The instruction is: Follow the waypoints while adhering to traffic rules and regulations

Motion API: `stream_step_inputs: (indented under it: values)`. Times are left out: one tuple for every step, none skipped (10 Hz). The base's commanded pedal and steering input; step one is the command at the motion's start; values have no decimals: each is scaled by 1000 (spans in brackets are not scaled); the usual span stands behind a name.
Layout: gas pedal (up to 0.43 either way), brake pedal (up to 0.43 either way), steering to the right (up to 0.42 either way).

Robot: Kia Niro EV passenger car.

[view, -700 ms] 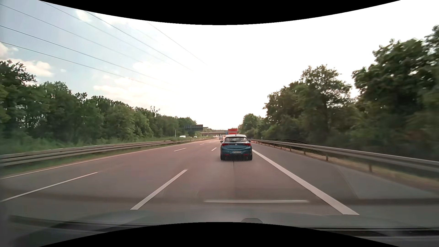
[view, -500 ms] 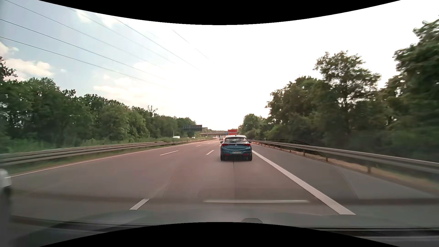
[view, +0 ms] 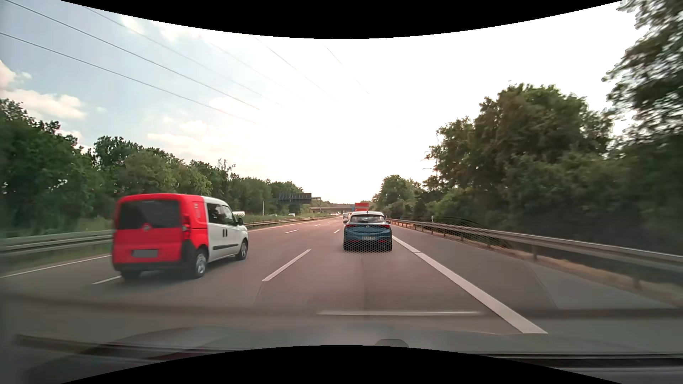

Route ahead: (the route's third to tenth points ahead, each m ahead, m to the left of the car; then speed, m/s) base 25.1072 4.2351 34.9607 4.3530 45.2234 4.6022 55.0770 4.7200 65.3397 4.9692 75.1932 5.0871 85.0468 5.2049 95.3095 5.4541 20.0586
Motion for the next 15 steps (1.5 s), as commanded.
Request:
stream_step_inputs:
  values:
    - [0, 0, -6]
    - [0, 0, -6]
    - [0, 0, -6]
    - [0, 0, -6]
    - [0, 0, -7]
    - [0, 0, -8]
    - [0, 0, -8]
    - [0, 0, -8]
    - [0, 0, -8]
    - [0, 0, -8]
    - [0, 0, -8]
    - [0, 0, -8]
    - [0, 0, -8]
    - [0, 0, -8]
    - [0, 0, -8]
